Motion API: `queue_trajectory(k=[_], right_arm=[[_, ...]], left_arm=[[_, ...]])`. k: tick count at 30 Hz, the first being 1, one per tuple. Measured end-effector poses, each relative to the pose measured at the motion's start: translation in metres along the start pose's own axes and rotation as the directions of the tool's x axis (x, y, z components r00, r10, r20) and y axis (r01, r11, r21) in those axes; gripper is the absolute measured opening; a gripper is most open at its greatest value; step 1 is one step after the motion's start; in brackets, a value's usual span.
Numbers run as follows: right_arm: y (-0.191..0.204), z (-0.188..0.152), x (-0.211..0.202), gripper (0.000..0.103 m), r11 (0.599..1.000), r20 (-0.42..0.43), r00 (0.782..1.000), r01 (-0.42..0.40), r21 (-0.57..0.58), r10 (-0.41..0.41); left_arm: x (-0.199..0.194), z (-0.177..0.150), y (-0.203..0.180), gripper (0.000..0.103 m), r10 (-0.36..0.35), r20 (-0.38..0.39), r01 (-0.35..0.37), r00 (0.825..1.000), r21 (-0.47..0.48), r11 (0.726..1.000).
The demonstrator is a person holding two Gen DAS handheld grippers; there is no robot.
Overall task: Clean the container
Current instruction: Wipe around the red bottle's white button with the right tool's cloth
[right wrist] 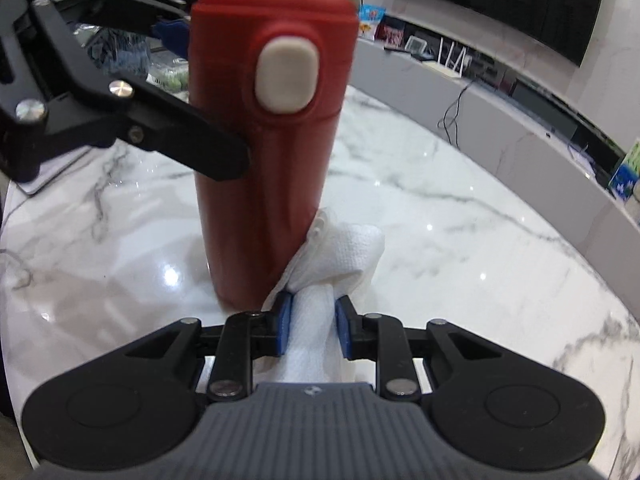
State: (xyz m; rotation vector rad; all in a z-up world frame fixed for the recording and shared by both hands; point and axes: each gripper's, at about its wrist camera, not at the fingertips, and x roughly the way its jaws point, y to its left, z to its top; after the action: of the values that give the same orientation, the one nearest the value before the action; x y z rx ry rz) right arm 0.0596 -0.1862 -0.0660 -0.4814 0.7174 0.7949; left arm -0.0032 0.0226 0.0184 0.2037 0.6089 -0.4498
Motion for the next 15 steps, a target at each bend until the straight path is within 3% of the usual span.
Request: queue_trajectory(k=[5, 9, 13, 15], right_arm=[[0.002, 0.001, 0.004, 0.027, 1.0, -0.009, 1.0, -0.003, 0.02, 0.003], [0.003, -0.002, 0.008, 0.027, 0.999, -0.015, 1.0, -0.013, 0.039, 0.013], [0.004, -0.003, 0.007, 0.027, 0.999, -0.023, 1.0, -0.019, 0.042, 0.02], [0.004, -0.002, 0.006, 0.027, 0.998, -0.026, 0.999, -0.028, 0.049, 0.029]], left_arm=[[0.003, -0.007, -0.025, 0.074, 0.113, 0.026, -0.109, 0.993, -0.115, 0.987], [0.006, -0.005, -0.037, 0.074, 0.227, 0.046, -0.215, 0.973, -0.193, 0.957], [0.005, -0.004, -0.041, 0.064, 0.288, 0.089, -0.272, 0.954, -0.162, 0.949], [0.006, -0.002, -0.037, 0.064, 0.28, 0.089, -0.265, 0.956, -0.155, 0.952]])
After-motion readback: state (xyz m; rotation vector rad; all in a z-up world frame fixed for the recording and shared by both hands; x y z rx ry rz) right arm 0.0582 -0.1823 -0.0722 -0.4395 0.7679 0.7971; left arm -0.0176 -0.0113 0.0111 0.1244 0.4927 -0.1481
